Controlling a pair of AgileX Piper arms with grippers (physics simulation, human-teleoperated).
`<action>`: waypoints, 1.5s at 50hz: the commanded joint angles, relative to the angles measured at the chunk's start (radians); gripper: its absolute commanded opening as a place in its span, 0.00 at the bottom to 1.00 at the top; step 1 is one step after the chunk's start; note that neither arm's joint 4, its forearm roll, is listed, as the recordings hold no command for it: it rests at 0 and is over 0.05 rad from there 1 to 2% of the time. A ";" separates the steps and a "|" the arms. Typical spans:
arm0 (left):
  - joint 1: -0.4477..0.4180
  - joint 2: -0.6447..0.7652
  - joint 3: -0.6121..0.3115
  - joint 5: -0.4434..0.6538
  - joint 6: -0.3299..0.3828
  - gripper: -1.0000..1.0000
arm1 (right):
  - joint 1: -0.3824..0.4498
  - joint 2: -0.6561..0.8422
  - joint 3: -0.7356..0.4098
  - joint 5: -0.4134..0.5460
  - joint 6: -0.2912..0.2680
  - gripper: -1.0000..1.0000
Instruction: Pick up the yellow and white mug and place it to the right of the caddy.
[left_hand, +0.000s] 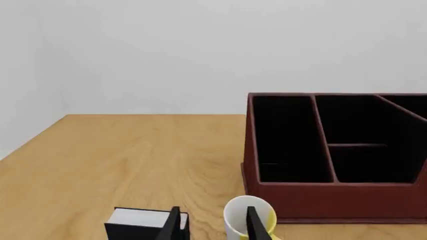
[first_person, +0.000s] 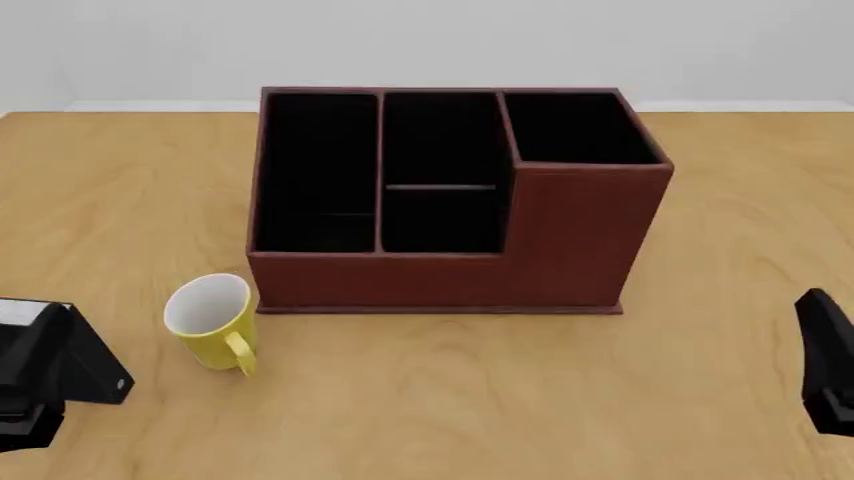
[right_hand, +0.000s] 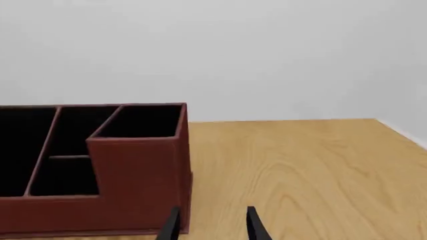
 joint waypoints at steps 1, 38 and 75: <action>0.000 0.000 0.000 0.000 0.000 1.00 | 0.019 -0.023 0.026 0.022 -0.003 1.00; 0.000 0.000 0.000 0.000 0.000 1.00 | 0.213 0.289 0.023 -0.214 -0.016 1.00; 0.000 0.000 0.000 0.000 0.000 1.00 | 0.469 0.743 -0.057 -0.548 0.046 1.00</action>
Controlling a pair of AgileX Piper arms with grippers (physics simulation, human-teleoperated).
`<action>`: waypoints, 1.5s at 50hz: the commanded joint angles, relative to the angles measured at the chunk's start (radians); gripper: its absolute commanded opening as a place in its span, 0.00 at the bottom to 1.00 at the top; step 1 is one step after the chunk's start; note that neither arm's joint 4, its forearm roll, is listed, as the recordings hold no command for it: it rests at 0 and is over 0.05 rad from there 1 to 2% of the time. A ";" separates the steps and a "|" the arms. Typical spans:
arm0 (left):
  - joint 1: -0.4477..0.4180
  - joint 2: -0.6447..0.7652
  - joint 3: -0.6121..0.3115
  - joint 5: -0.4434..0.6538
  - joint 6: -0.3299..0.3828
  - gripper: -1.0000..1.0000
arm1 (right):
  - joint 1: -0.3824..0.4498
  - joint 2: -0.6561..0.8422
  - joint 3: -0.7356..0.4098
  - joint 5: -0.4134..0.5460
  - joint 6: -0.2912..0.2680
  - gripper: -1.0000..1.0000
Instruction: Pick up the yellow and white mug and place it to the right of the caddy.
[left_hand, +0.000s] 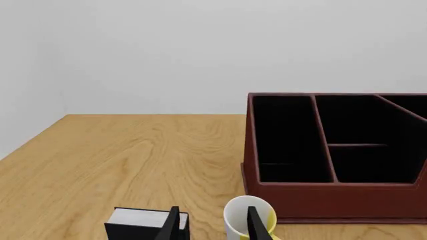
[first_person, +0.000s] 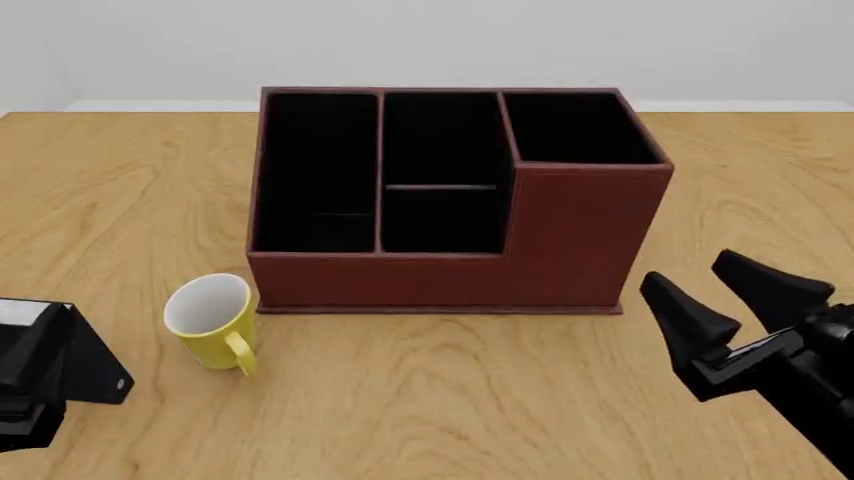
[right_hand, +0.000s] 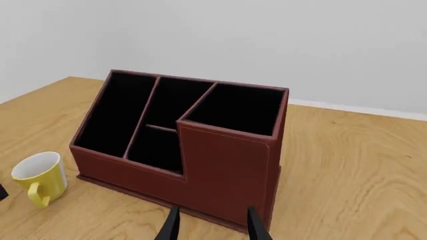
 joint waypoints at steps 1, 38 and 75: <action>0.000 0.000 0.000 0.000 0.000 1.00 | 0.070 0.134 -0.021 -0.103 0.015 1.00; 0.000 0.000 0.000 0.000 0.000 1.00 | 0.276 0.621 -0.142 -0.431 0.079 1.00; 0.000 0.000 0.000 0.000 0.000 1.00 | 0.379 0.842 -0.286 -0.463 0.037 1.00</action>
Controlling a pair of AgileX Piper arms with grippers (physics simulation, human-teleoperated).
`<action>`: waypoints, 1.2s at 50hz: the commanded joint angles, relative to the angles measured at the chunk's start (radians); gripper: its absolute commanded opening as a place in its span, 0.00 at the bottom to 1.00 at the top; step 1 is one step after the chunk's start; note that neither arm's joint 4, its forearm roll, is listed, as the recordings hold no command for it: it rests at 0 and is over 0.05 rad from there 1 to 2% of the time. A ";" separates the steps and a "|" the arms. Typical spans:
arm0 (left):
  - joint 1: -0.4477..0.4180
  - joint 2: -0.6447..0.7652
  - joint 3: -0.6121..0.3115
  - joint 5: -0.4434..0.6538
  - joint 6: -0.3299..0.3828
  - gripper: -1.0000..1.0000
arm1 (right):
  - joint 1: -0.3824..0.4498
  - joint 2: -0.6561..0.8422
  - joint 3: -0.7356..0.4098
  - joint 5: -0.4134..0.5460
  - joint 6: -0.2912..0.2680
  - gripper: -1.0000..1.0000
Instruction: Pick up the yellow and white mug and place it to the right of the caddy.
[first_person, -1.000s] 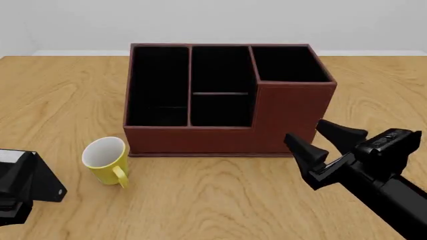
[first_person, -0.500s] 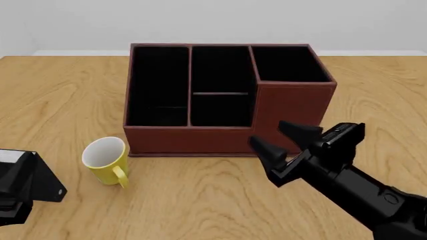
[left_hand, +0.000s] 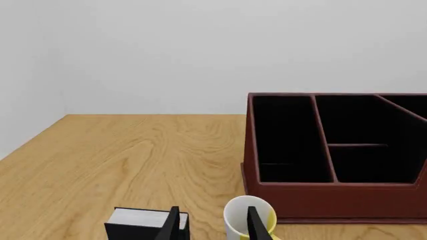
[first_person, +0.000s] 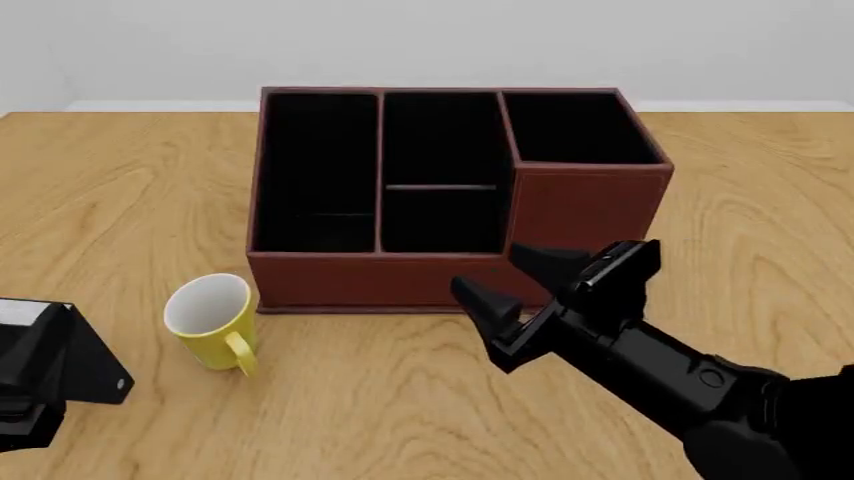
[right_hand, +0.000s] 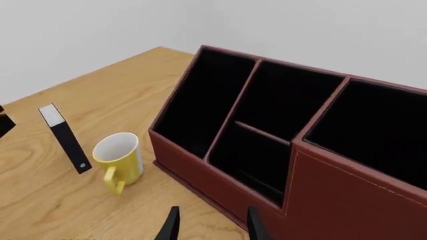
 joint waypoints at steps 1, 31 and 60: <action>0.000 0.000 0.000 0.000 0.000 1.00 | 0.032 0.052 -0.041 -0.002 -0.007 1.00; 0.000 0.000 0.000 0.000 0.000 1.00 | 0.115 0.151 -0.140 0.004 0.004 1.00; 0.000 0.000 0.000 0.000 0.000 1.00 | 0.184 0.260 -0.249 0.033 0.011 1.00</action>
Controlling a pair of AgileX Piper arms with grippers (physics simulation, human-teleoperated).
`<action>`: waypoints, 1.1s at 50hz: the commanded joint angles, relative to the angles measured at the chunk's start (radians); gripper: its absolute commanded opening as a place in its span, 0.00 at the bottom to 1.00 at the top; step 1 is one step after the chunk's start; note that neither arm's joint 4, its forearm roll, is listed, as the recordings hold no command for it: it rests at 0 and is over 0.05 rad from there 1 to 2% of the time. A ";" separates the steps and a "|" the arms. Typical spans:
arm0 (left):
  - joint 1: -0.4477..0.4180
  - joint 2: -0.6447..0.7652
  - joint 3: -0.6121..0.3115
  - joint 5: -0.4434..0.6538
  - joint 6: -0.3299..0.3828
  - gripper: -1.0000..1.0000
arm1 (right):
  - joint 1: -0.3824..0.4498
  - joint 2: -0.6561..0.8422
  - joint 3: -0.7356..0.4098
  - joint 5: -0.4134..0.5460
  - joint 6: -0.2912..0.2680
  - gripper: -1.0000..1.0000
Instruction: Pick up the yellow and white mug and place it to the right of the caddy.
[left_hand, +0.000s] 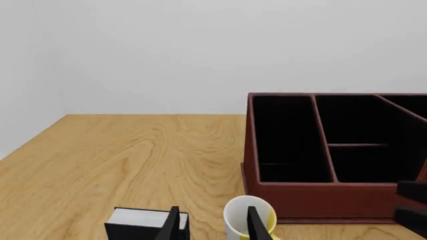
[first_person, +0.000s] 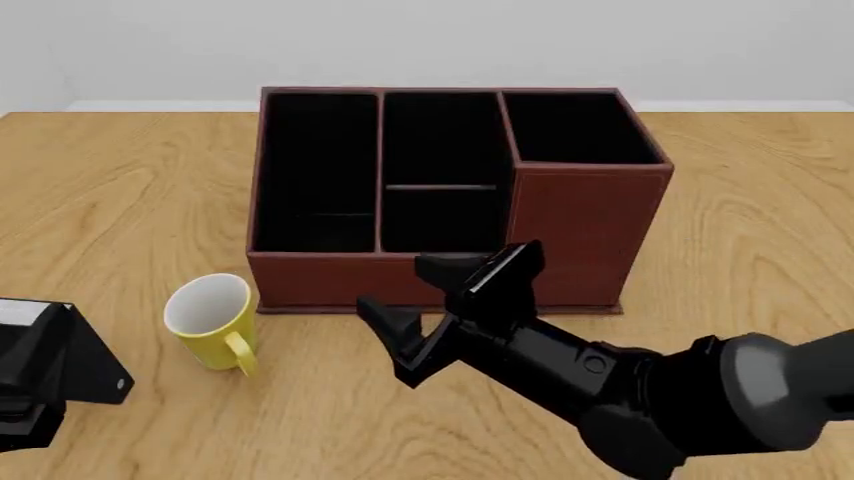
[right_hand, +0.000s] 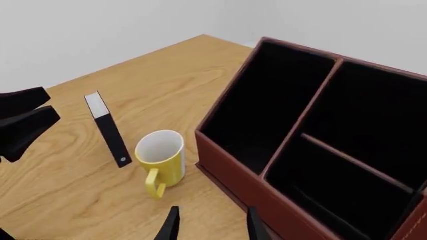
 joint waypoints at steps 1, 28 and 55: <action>0.000 0.000 0.000 0.000 0.000 1.00 | 0.018 0.049 -0.048 0.013 0.001 1.00; 0.000 0.000 0.000 0.000 0.000 1.00 | 0.040 0.166 -0.192 0.087 -0.005 1.00; 0.000 0.000 0.000 0.000 0.000 1.00 | 0.084 0.249 -0.364 0.217 -0.018 1.00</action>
